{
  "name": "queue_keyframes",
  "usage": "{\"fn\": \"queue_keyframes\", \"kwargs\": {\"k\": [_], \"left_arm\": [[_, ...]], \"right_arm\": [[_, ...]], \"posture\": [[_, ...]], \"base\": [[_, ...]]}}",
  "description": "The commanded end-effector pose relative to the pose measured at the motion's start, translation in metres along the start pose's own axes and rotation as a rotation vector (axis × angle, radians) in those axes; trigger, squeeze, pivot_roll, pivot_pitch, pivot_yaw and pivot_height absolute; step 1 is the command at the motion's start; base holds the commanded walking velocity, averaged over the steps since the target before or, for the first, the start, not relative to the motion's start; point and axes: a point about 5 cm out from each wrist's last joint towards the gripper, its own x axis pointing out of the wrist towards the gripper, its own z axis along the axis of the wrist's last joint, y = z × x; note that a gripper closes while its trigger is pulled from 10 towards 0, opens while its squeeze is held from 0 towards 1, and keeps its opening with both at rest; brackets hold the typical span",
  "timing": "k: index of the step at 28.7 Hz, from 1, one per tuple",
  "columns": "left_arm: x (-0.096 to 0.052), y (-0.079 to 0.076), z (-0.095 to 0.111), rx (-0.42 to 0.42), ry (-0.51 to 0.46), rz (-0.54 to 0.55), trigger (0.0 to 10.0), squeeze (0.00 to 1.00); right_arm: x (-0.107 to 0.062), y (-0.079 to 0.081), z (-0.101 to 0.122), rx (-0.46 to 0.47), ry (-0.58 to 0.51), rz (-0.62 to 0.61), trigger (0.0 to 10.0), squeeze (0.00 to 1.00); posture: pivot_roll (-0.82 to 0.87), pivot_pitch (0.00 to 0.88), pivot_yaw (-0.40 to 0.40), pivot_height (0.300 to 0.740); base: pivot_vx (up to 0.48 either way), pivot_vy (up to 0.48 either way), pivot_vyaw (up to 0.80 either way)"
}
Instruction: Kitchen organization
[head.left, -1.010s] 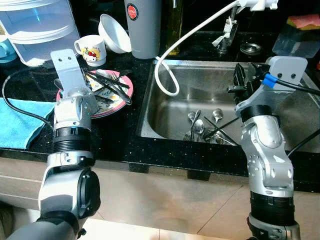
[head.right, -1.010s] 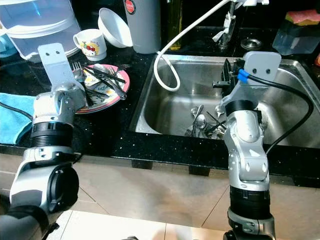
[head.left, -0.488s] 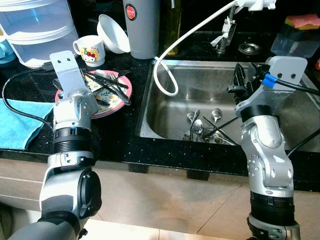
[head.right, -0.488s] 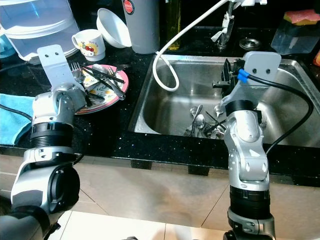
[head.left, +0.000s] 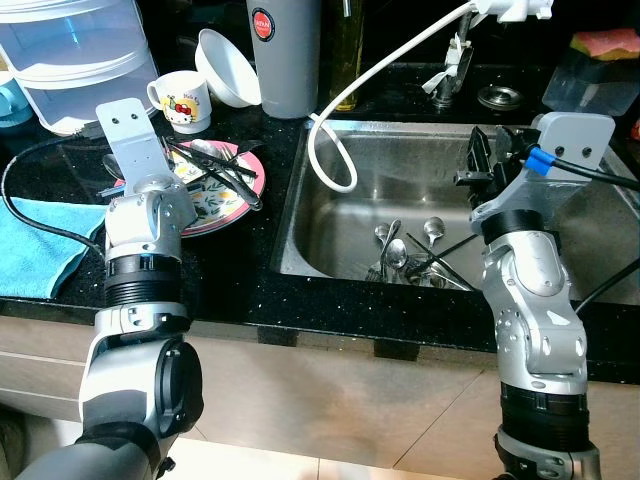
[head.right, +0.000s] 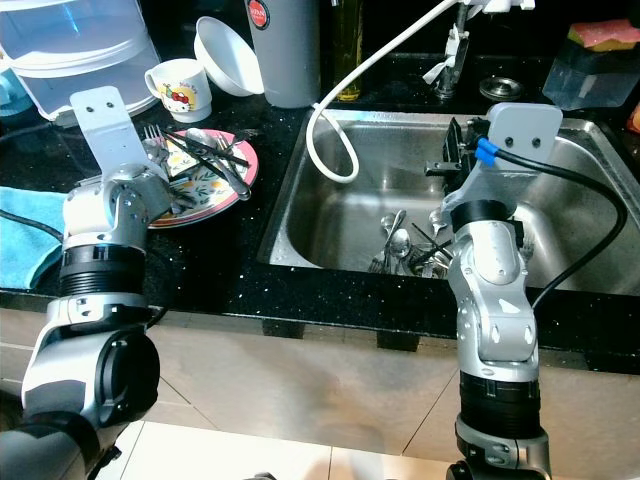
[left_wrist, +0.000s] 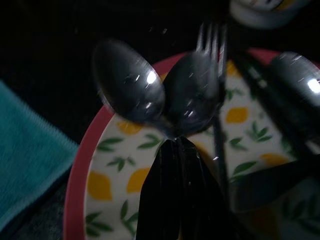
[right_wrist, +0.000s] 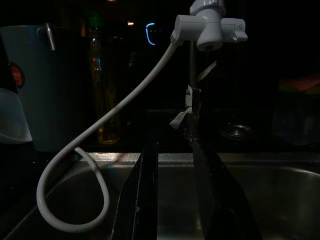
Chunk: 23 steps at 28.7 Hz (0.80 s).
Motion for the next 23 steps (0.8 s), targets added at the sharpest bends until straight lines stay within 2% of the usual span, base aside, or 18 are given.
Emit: {"fn": "queue_keyframes", "kwargs": {"k": [1, 2, 3, 7, 8, 10, 12, 18, 19, 20, 23], "left_arm": [[-0.002, -0.006, 0.005, 0.014, -0.056, -0.031, 10.0, 0.0], [-0.006, -0.011, 0.016, 0.022, -0.125, -0.055, 10.0, 0.0], [-0.007, -0.012, 0.019, 0.023, -0.144, -0.058, 10.0, 0.0], [-0.008, -0.013, 0.023, 0.017, -0.165, -0.066, 10.0, 0.0], [-0.007, -0.012, 0.022, 0.017, -0.163, -0.063, 10.0, 1.0], [-0.004, -0.011, 0.019, 0.012, -0.147, -0.052, 10.0, 1.0], [-0.001, -0.011, 0.011, -0.01, -0.09, -0.049, 10.0, 1.0], [-0.001, -0.011, 0.002, -0.007, -0.067, -0.032, 10.0, 1.0], [-0.001, -0.01, -0.001, -0.01, -0.047, -0.026, 10.0, 0.58], [-0.002, -0.011, -0.005, -0.01, -0.035, -0.025, 10.0, 0.0], [-0.005, -0.014, -0.008, -0.01, -0.027, -0.028, 10.0, 0.0]], "right_arm": [[0.001, 0.002, 0.001, 0.012, -0.015, 0.01, 10.0, 0.0], [0.001, 0.002, 0.002, 0.012, -0.016, 0.012, 10.0, 0.0], [0.001, 0.002, 0.001, 0.012, -0.016, 0.012, 10.0, 0.0], [0.001, 0.002, 0.001, 0.012, -0.017, 0.013, 10.0, 0.0], [0.001, 0.002, 0.001, 0.012, -0.018, 0.013, 10.0, 0.0], [0.001, 0.002, 0.002, 0.011, -0.019, 0.013, 10.0, 0.0], [0.002, 0.002, 0.001, 0.011, -0.019, 0.013, 10.0, 0.0], [0.001, 0.001, 0.002, 0.01, -0.02, 0.01, 10.0, 0.0], [0.001, 0.001, 0.001, 0.011, -0.019, 0.01, 10.0, 0.0], [0.001, 0.001, 0.001, 0.012, -0.017, 0.01, 10.0, 0.0], [0.0, 0.002, 0.0, 0.014, -0.015, 0.01, 10.0, 0.0]], "posture": [[0.04, 0.1, 0.082, 0.74], [0.04, 0.1, 0.082, 0.74], [0.04, 0.094, 0.083, 0.74], [0.04, 0.093, 0.083, 0.74], [0.04, 0.089, 0.084, 0.74], [0.04, 0.089, 0.084, 0.74], [0.04, 0.086, 0.084, 0.74], [0.03, 0.089, 0.086, 0.74], [0.03, 0.089, 0.086, 0.74], [0.04, 0.09, 0.085, 0.74], [0.04, 0.093, 0.086, 0.74]], "base": [[0.0, 0.0, 0.0], [0.0, 0.0, 0.0], [0.0, 0.0, 0.0], [0.0, 0.0, 0.0], [0.0, 0.0, 0.0], [0.0, 0.0, 0.0], [0.0, 0.0, 0.0], [0.0, 0.0, 0.0], [0.0, 0.0, 0.0], [0.0, 0.0, 0.0], [0.0, 0.0, 0.0]]}}
